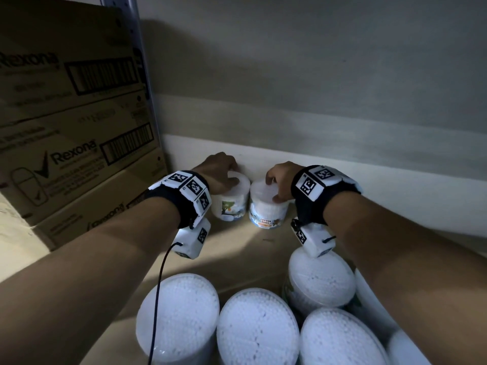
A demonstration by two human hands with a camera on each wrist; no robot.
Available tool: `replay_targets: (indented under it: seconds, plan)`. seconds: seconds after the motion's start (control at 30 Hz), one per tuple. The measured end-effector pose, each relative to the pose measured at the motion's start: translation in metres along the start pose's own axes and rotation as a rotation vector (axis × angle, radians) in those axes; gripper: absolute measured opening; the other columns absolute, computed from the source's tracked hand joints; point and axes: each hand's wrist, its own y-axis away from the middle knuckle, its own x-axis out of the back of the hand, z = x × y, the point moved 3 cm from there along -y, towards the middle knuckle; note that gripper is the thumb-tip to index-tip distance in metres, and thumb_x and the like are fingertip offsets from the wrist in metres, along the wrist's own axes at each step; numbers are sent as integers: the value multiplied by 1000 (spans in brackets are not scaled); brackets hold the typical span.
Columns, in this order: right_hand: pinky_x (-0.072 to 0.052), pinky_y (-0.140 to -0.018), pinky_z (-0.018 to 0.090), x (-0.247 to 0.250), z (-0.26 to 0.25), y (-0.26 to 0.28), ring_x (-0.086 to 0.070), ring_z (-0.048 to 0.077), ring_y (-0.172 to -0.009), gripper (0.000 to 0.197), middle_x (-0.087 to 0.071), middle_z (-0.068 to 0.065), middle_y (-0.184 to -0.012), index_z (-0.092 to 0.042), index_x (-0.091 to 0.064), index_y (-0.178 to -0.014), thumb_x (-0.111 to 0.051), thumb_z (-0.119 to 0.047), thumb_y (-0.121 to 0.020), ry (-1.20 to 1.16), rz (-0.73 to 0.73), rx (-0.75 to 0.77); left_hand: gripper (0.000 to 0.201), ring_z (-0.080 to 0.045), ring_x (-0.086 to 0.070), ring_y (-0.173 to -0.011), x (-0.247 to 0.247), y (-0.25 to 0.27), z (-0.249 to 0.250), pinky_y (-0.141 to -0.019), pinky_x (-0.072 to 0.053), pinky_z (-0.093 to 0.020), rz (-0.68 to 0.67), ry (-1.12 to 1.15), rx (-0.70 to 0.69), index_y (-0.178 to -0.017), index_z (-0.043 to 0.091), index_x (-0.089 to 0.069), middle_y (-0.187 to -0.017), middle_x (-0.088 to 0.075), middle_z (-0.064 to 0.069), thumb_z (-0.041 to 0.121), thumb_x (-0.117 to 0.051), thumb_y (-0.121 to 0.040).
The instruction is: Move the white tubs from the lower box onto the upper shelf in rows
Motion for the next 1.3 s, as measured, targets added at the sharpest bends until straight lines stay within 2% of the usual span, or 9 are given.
replay_targets:
  seconds: [0.1, 0.23, 0.57, 0.7, 0.8, 0.93, 1.0, 1.07, 1.3]
  plan:
    - [-42, -86, 25, 0, 1, 0, -56, 25, -116, 53, -56, 6, -130, -14, -54, -125, -74, -26, -78, -2, 5, 4, 54, -29, -44, -126, -8, -4, -1, -101, -40, -37, -79, -91, 54, -134, 14, -47, -137, -44, -10, 43, -56, -89]
    - [-41, -84, 24, 0, 0, 1, -57, 25, -114, 51, -56, 5, -129, -14, -56, -123, -75, -27, -77, 22, -4, 8, 56, -29, -40, -127, -17, -6, 1, -104, -39, -39, -123, -152, 64, -132, 12, -46, -137, -40, -12, 46, -57, -88]
    - [-41, -80, 24, -2, 2, 0, -59, 25, -110, 50, -59, 4, -123, -17, -57, -117, -77, -28, -72, 21, -6, -2, 55, -24, -40, -133, -14, -5, 1, -107, -33, -32, -195, -59, 43, -139, 19, -42, -144, -40, -4, 24, -62, -88]
    - [-52, -88, 32, -1, -3, 3, -63, 26, -101, 46, -62, 1, -116, -26, -58, -108, -76, -36, -66, 43, 25, -11, 57, -25, -40, -136, -11, -4, 4, -108, -31, -28, -228, 30, 18, -135, 12, -48, -145, -42, -9, 18, -66, -81]
    - [-54, -88, 37, 0, -5, 1, -64, 26, -96, 45, -63, -1, -111, -29, -57, -101, -74, -40, -60, 47, 17, -15, 51, -25, -40, -134, -6, -4, 8, -103, -35, -26, -208, -15, -12, -137, 13, -49, -145, -41, -9, 5, -58, -87]
    - [-55, -86, 39, -1, -4, -5, -64, 27, -93, 49, -64, -1, -106, -28, -57, -99, -71, -44, -55, 66, -20, -36, 46, -29, -50, -123, -3, -7, 10, -96, -43, -32, -56, -89, 46, -131, 8, -52, -136, -50, -14, 29, -57, -90]
    - [-56, -85, 40, -1, -3, -7, -64, 27, -90, 49, -65, -1, -104, -29, -56, -97, -69, -47, -53, 69, -27, -42, 54, -31, -51, -121, -7, -7, 11, -95, -44, -35, -59, -136, 99, -129, 5, -53, -133, -51, -16, 40, -57, -89]
    - [-55, -86, 40, 0, -3, -5, -64, 27, -92, 46, -65, 0, -106, -27, -57, -99, -71, -43, -58, 72, -29, -34, 59, -33, -53, -119, -12, -9, 10, -94, -46, -36, -60, -154, 114, -126, 4, -55, -131, -53, -17, 46, -59, -85]
    - [-53, -89, 37, 2, -4, 2, -62, 26, -99, 45, -62, 2, -114, -22, -56, -107, -75, -37, -69, 90, -28, -6, 55, -30, -49, -124, -13, -9, 11, -98, -42, -34, -102, -161, 82, -132, 3, -50, -137, -48, -17, 38, -56, -90]
